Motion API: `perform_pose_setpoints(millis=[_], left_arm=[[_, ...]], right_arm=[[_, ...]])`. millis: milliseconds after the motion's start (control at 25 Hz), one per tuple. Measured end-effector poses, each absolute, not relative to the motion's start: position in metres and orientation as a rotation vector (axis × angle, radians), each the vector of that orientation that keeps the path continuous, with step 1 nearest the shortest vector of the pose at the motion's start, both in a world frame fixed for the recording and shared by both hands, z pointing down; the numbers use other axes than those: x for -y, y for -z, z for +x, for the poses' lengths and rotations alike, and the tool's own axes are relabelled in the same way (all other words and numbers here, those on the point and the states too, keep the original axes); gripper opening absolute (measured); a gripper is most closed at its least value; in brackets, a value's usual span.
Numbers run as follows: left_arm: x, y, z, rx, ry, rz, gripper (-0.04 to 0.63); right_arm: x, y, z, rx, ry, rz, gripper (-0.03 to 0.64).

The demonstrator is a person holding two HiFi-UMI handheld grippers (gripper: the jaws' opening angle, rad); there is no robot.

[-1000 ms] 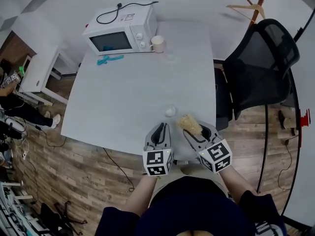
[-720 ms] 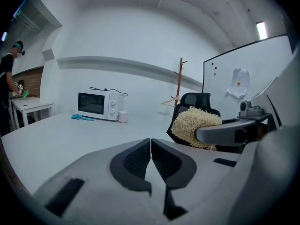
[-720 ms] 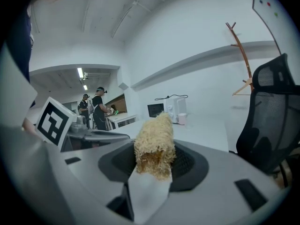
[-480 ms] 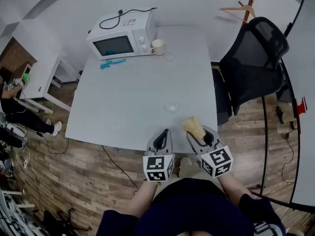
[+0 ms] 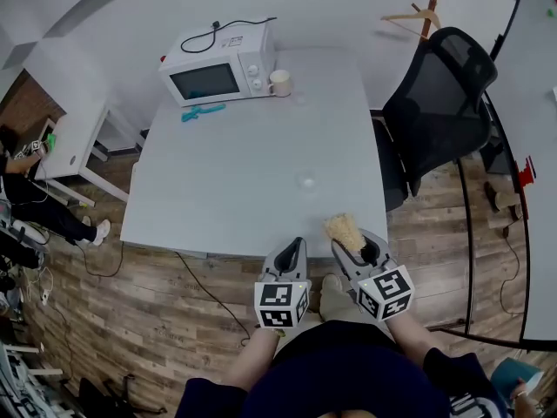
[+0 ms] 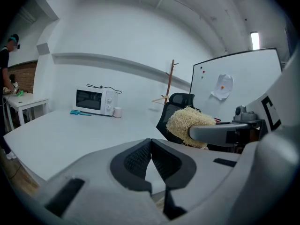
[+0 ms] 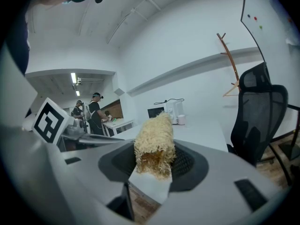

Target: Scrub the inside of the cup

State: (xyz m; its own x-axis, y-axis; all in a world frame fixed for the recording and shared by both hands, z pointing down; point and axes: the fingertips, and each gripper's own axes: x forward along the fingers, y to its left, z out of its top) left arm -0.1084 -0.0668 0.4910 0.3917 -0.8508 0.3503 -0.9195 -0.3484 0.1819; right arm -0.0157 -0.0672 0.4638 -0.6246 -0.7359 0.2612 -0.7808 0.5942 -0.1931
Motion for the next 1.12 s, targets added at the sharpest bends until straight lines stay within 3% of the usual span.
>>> perform_pose_setpoints(millis=[1120], left_arm=[[0.053,-0.488,-0.114,1.486,-0.282,2.322,0.020]], right_arm=[[0.042,-0.458,-0.017,2.644,-0.473,1.271,0.179]])
